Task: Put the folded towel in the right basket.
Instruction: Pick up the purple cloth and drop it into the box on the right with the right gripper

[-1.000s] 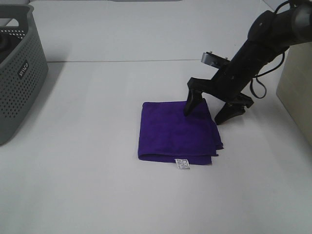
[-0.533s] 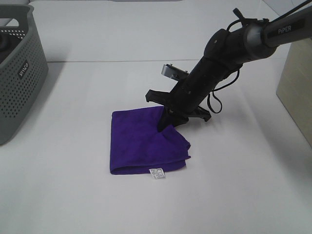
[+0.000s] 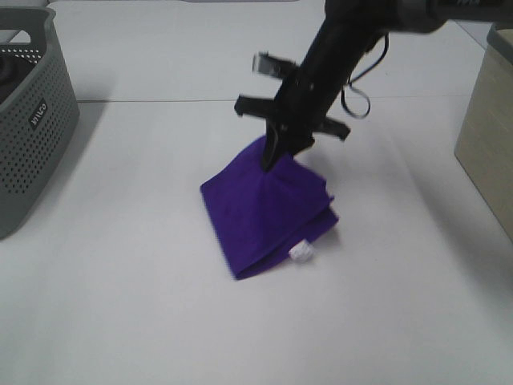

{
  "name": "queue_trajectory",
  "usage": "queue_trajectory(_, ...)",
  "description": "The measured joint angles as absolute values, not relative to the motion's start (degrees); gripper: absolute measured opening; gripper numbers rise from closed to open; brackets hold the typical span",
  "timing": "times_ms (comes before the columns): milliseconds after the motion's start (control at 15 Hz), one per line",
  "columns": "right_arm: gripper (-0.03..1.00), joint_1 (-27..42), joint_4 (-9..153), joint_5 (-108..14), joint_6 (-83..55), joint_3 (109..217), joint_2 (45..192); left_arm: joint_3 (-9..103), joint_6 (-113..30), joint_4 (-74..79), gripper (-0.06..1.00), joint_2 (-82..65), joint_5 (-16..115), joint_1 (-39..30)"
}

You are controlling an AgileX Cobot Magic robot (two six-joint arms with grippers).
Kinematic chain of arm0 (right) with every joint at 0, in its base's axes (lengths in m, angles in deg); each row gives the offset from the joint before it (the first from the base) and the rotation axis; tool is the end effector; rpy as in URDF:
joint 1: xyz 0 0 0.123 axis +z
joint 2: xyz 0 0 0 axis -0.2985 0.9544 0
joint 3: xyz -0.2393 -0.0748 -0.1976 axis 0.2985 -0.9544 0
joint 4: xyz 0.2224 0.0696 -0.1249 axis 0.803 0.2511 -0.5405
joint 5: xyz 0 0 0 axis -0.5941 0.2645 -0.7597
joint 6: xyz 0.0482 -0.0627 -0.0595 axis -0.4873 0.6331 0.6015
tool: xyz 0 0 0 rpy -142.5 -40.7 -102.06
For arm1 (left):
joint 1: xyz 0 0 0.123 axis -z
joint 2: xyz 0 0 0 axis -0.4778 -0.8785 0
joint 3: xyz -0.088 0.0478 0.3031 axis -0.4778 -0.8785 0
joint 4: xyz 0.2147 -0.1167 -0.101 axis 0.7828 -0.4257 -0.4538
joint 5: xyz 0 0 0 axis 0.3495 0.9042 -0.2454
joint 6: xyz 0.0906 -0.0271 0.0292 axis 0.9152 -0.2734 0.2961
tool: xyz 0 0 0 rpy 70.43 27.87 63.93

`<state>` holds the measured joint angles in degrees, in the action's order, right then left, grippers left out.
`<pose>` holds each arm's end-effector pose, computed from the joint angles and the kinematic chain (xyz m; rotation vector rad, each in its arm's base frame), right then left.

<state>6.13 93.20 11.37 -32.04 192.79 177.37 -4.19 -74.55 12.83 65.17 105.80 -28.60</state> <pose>0.4516 0.2442 0.1856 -0.4809 3.0037 0.7413 -0.0215 -0.0047 0.2805 0.0196 2.0256 -0.0537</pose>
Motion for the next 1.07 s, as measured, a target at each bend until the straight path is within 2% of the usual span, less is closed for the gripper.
queue_trajectory(133, 0.07, 5.84, 85.12, 12.58, -34.96, 202.48, 168.26, -4.19, -74.55, 12.83, 0.99, 65.17, 105.8, -28.6)
queue_trajectory(400, 0.07, -0.75, 74.63, 13.03, -35.88, 202.99, 153.99, -4.19, -74.43, 12.83, 0.99, 65.17, 105.8, -28.6)
queue_trajectory(600, 0.07, -10.89, 60.42, 13.15, -35.99, 202.99, 143.39, -4.19, -74.43, 12.83, 0.99, 65.17, 105.8, -28.6)
queue_trajectory(800, 0.07, -20.12, 53.09, 13.49, -36.22, 203.34, 140.98, -4.19, -74.43, 12.83, 0.99, 65.17, 105.8, -28.6)
queue_trajectory(933, 0.07, -25.39, 53.78, 13.95, -36.22, 203.34, 143.05, -4.19, -74.43, 12.83, 0.99, 65.17, 105.8, -28.6)
queue_trajectory(1067, 0.07, -26.93, 54.52, 13.95, -35.82, 203.34, 145.97, -4.19, -74.43, 12.83, 0.99, 65.17, 105.8, -28.6)
